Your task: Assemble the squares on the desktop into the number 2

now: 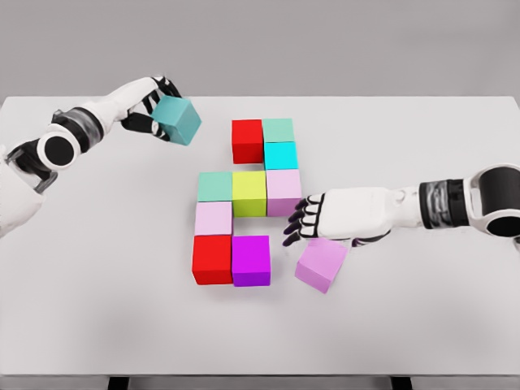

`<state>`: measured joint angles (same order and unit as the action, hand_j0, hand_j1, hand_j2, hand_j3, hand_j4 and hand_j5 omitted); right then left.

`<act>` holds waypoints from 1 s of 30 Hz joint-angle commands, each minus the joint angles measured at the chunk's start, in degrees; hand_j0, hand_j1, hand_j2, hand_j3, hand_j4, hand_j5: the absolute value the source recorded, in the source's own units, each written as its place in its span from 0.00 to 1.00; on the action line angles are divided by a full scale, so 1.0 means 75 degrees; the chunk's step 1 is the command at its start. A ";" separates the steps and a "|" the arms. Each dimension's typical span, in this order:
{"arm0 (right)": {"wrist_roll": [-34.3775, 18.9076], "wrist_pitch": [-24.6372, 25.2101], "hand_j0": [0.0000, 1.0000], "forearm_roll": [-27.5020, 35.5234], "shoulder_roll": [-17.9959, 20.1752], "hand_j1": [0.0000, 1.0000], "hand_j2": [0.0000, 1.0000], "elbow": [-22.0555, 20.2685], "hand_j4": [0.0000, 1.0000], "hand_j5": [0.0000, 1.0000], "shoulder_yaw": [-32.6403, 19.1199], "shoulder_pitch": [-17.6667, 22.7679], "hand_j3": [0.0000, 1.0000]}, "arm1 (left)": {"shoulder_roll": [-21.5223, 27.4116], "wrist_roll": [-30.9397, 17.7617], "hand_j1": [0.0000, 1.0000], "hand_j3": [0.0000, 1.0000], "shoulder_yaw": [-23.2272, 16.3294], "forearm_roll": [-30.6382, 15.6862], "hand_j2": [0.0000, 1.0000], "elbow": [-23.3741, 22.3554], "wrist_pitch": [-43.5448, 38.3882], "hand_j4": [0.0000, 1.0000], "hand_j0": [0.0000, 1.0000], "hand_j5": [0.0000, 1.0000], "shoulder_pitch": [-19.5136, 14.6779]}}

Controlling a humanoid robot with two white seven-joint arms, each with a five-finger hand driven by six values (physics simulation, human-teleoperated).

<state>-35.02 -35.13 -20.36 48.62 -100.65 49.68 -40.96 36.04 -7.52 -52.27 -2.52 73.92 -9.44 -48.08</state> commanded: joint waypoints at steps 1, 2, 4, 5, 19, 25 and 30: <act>0.0002 0.0017 1.00 0.0067 0.0138 1.00 1.00 0.0002 1.00 1.00 -0.0015 0.0000 1.00 | -0.0060 0.0615 0.32 0.32 -0.0038 -0.0554 0.32 0.0187 -0.0487 0.32 0.32 0.32 0.0000; 0.0002 0.0017 1.00 0.0090 0.0244 1.00 1.00 0.0002 1.00 1.00 -0.0015 -0.0012 1.00 | -0.0072 0.0698 0.32 0.32 -0.0109 -0.0741 0.32 0.0187 -0.0499 0.32 0.32 0.32 0.0012; 0.0002 0.0017 1.00 0.0137 0.0572 1.00 1.00 -0.0009 1.00 1.00 -0.0015 -0.0094 1.00 | -0.0095 0.0721 0.32 0.32 -0.0144 -0.1199 0.32 0.0187 -0.0499 0.32 0.32 0.32 0.0024; 0.0002 0.0017 1.00 0.0160 0.0701 1.00 1.00 0.0002 1.00 1.00 -0.0015 -0.0140 1.00 | -0.0107 0.0721 0.32 0.32 -0.0144 -0.1199 0.32 0.0187 -0.0510 0.32 0.32 0.32 0.0035; 0.0002 0.0017 1.00 0.0688 0.2377 1.00 1.00 -0.0009 1.00 1.00 -0.0320 0.0644 1.00 | -0.0318 0.0698 0.49 0.49 -0.0331 -0.1140 0.49 0.0140 -0.0944 0.49 0.49 0.49 0.0070; 0.0002 0.0017 1.00 0.0571 0.2155 1.00 1.00 -0.0009 1.00 1.00 -0.0120 0.0820 1.00 | -0.0517 0.0698 0.57 0.57 -0.0320 -0.1117 0.57 0.0116 -0.0932 0.57 0.57 0.57 0.0070; 0.0002 0.0017 1.00 0.0524 0.1826 1.00 1.00 -0.0009 1.00 1.00 -0.0109 0.0844 1.00 | -0.0611 0.0698 0.77 0.77 -0.0320 -0.1117 0.77 -0.0047 -0.0921 0.77 0.77 0.77 0.0059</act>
<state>-35.02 -35.13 -16.58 63.34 -100.71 48.78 -34.63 31.68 -2.30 -54.70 -11.04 73.95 -16.43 -47.64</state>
